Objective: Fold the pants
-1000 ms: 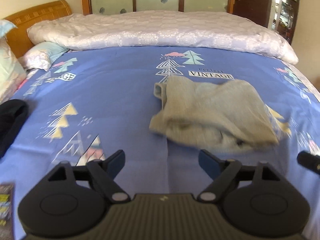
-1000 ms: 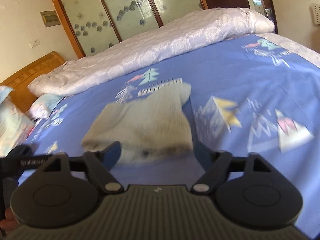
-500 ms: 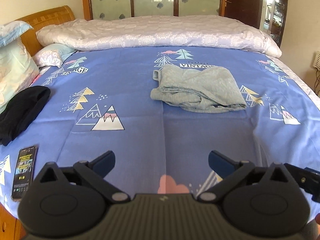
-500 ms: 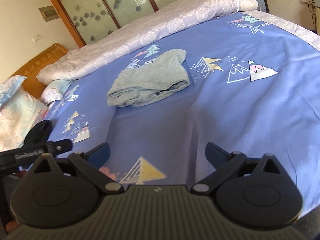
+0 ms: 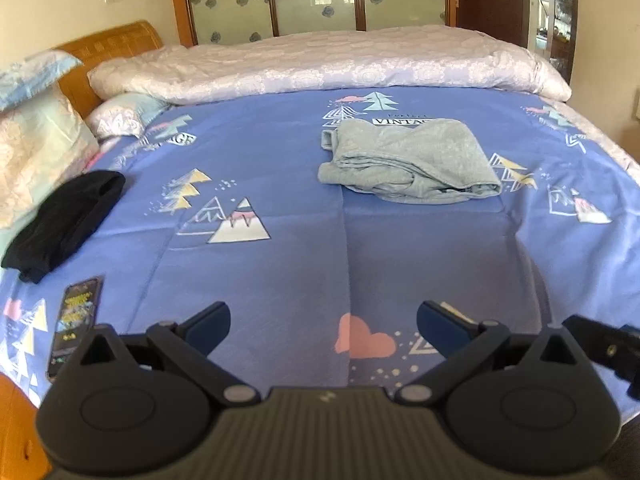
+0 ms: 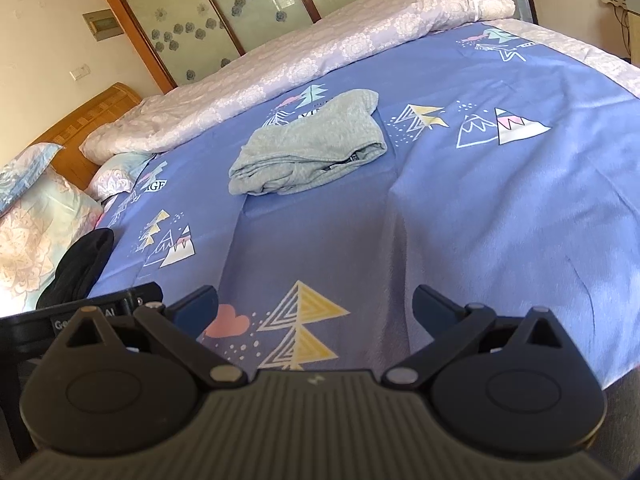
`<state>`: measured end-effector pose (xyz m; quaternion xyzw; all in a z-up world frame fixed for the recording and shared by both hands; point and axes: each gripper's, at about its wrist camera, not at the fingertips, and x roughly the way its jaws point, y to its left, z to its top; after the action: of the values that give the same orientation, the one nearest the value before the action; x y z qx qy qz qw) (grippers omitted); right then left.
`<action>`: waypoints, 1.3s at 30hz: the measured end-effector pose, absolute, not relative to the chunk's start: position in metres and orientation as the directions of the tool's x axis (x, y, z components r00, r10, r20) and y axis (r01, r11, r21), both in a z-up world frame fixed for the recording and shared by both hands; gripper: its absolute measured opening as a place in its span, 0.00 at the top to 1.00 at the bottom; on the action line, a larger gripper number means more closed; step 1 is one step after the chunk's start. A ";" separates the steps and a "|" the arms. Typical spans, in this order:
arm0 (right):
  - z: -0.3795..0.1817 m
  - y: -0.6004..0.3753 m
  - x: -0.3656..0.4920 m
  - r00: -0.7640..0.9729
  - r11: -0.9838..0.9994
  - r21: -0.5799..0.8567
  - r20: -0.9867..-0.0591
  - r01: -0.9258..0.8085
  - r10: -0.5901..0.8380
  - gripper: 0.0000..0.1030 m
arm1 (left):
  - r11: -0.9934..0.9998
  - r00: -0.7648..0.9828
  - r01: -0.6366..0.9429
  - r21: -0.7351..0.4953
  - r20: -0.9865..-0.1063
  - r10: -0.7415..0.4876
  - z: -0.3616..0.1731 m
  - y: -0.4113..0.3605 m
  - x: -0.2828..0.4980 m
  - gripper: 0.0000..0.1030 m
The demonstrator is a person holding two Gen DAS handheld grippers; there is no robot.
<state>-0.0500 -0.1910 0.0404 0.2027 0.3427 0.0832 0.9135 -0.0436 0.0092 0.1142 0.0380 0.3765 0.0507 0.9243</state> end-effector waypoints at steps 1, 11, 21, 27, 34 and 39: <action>0.040 -0.189 -0.051 0.752 0.904 0.426 -0.592 -0.013 0.290 0.00 | 0.989 0.716 -0.070 0.127 -0.684 0.138 0.113 0.009 -0.045 0.00; 0.033 -0.177 -0.050 0.711 0.897 0.441 -0.625 -0.021 0.324 0.00 | 0.975 0.703 -0.088 0.206 -0.680 0.207 0.099 0.011 -0.043 0.00; 0.022 -0.173 -0.042 0.674 0.895 0.445 -0.660 -0.004 0.331 0.00 | 0.977 0.652 -0.100 0.188 -0.729 0.207 0.084 0.018 -0.035 0.00; 0.017 -0.175 -0.038 0.657 0.892 0.452 -0.674 0.006 0.337 0.00 | 0.972 0.638 -0.114 0.204 -0.735 0.229 0.079 0.018 -0.032 0.00; 0.015 -0.177 -0.037 0.648 0.888 0.459 -0.682 0.017 0.340 0.00 | 0.970 0.614 -0.112 0.215 -0.753 0.238 0.077 0.015 -0.030 0.00; 0.013 -0.183 -0.037 0.654 0.885 0.464 -0.682 0.042 0.327 0.00 | 0.977 0.586 -0.112 0.184 -0.782 0.214 0.075 0.016 -0.029 0.00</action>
<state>-0.0372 -0.1832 0.0134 0.2260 0.4080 0.0811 0.8808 -0.0290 0.0157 0.0754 0.0572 0.4459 0.0919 0.8885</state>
